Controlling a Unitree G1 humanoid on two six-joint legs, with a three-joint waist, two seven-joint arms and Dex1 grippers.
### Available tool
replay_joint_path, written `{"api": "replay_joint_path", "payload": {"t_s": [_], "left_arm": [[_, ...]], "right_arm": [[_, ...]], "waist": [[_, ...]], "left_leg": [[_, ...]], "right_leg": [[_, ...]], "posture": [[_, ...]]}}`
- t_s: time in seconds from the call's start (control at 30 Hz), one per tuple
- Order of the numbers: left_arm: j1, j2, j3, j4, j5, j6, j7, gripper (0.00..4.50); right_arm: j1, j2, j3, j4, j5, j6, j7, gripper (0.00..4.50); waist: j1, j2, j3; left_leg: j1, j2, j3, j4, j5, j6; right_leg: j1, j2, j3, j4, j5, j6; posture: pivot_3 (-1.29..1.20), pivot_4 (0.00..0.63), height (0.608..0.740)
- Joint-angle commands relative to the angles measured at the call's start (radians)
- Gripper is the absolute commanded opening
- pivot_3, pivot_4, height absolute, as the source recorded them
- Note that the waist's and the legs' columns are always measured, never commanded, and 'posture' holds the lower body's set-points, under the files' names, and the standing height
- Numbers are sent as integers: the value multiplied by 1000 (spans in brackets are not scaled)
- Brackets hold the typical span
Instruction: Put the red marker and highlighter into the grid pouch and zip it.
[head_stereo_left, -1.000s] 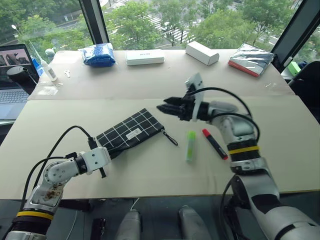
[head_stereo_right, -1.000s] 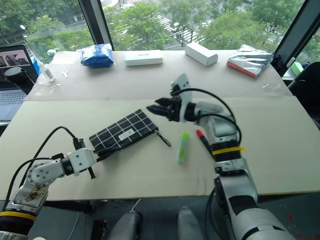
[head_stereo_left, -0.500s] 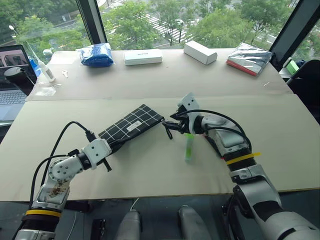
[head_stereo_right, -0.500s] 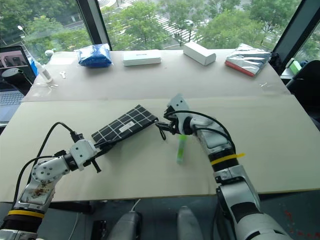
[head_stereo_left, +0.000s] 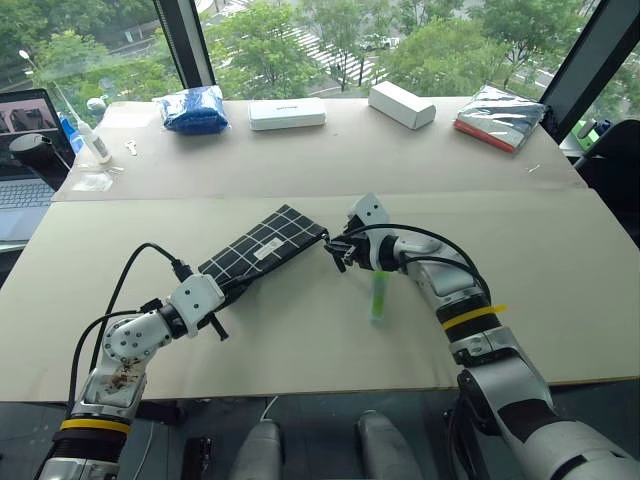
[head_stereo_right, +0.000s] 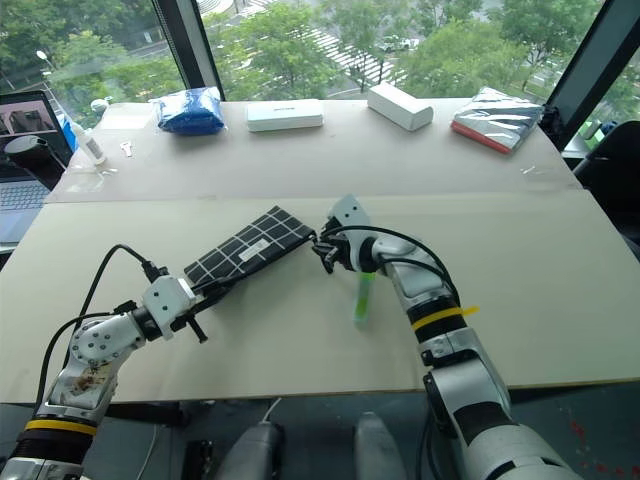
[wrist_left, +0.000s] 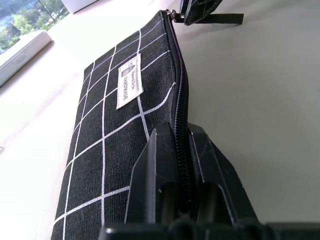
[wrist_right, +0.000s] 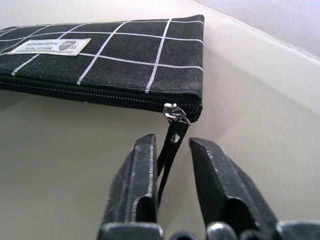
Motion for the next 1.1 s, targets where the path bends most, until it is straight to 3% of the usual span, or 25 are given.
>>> {"api": "replay_joint_path", "payload": {"t_s": [0.03, 0.3, 0.87, 1.07, 1.1], "left_arm": [[-11, -6, 21, -3, -10, -22, 9, 0], [-13, -22, 22, -5, -9, -18, 17, 0], [-46, -46, 13, -7, -11, -1, 27, 0], [-51, -48, 11, -13, -11, 6, 28, 0], [-51, -48, 11, -15, -11, 7, 28, 0]], "right_arm": [[-11, -6, 2, -45, 3, -30, 21, 17], [-16, 16, 2, -57, 19, -14, 47, 17], [58, 93, 204, -253, 5, 14, 157, 17], [81, 113, 204, -279, 20, 33, 140, 17], [79, 111, 194, -267, 14, 21, 127, 342]], "waist": [[0, 0, 0], [0, 0, 0], [1, 0, 0], [1, 0, 0], [1, 0, 0]], "left_leg": [[0, 0, 0, 0, 0, 0], [0, 0, 0, 0, 0, 0], [0, 0, -1, 0, 0, 0], [0, 0, -1, 0, 0, 0], [0, 0, -1, 0, 0, 0]], "right_leg": [[0, 0, 0, 0, 0, 0], [0, 0, 0, 0, 0, 0], [0, 0, 0, 0, 0, 0], [0, 0, -1, 0, 0, 0], [0, 0, -1, 0, 0, 0]], "posture": [[0, 150, 740], [0, 150, 740], [0, 150, 740], [0, 150, 740], [0, 150, 740]]}}
